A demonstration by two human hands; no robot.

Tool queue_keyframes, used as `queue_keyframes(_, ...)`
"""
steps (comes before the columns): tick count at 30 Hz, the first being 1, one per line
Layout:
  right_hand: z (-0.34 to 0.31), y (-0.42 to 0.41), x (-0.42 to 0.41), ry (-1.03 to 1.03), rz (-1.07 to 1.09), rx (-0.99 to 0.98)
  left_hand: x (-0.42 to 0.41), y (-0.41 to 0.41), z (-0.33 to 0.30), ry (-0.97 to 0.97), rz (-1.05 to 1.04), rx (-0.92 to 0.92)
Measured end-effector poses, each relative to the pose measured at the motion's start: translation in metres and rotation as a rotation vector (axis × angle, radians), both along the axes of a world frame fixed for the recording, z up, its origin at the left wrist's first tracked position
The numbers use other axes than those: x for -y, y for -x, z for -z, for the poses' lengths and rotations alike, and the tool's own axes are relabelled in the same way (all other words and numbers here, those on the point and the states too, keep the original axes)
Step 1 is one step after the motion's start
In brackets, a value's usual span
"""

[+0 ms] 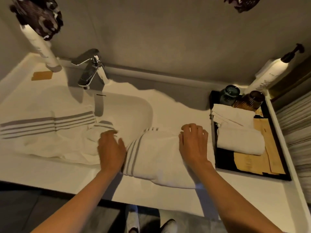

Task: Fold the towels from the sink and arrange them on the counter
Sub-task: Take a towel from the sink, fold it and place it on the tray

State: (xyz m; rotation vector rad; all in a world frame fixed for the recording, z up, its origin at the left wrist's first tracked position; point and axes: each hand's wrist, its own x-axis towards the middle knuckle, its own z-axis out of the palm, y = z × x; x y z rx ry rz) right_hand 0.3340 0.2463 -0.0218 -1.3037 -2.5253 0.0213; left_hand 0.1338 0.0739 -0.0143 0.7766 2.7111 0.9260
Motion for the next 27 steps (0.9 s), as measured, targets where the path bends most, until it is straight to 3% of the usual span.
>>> queue_keyframes(2, -0.011, -0.002, 0.017, 0.004, -0.116, -0.112, -0.012, -0.027, -0.005, -0.145, 0.417, -0.201)
queue_keyframes(4, -0.012, -0.008, 0.037, 0.051, -0.266, -0.107, -0.026, -0.059, -0.007, -0.168, 0.792, -0.203)
queue_keyframes(7, 0.014, -0.03, 0.042, 0.166, -0.272, -0.024, -0.041, -0.085, 0.018, -0.123, 1.031, -0.159)
queue_keyframes(11, 0.03, -0.058, 0.033, 0.207, -0.151, 0.153, -0.045, -0.07, 0.047, 0.17, 0.964, -0.362)
queue_keyframes(14, 0.026, -0.055, 0.036, 0.223, -0.129, 0.172, -0.045, -0.075, 0.042, 0.24, 0.954, -0.39)
queue_keyframes(18, 0.012, -0.071, 0.055, 0.218, -0.106, 0.029, -0.048, -0.087, 0.032, 0.267, 0.88, -0.321)
queue_keyframes(22, 0.011, -0.099, 0.066, 0.205, -0.067, 0.085, -0.044, -0.109, 0.031, 0.214, 1.088, -0.348)
queue_keyframes(27, 0.018, -0.107, 0.077, 0.191, -0.008, 0.171, -0.024, -0.084, 0.039, 0.363, 0.88, -0.341)
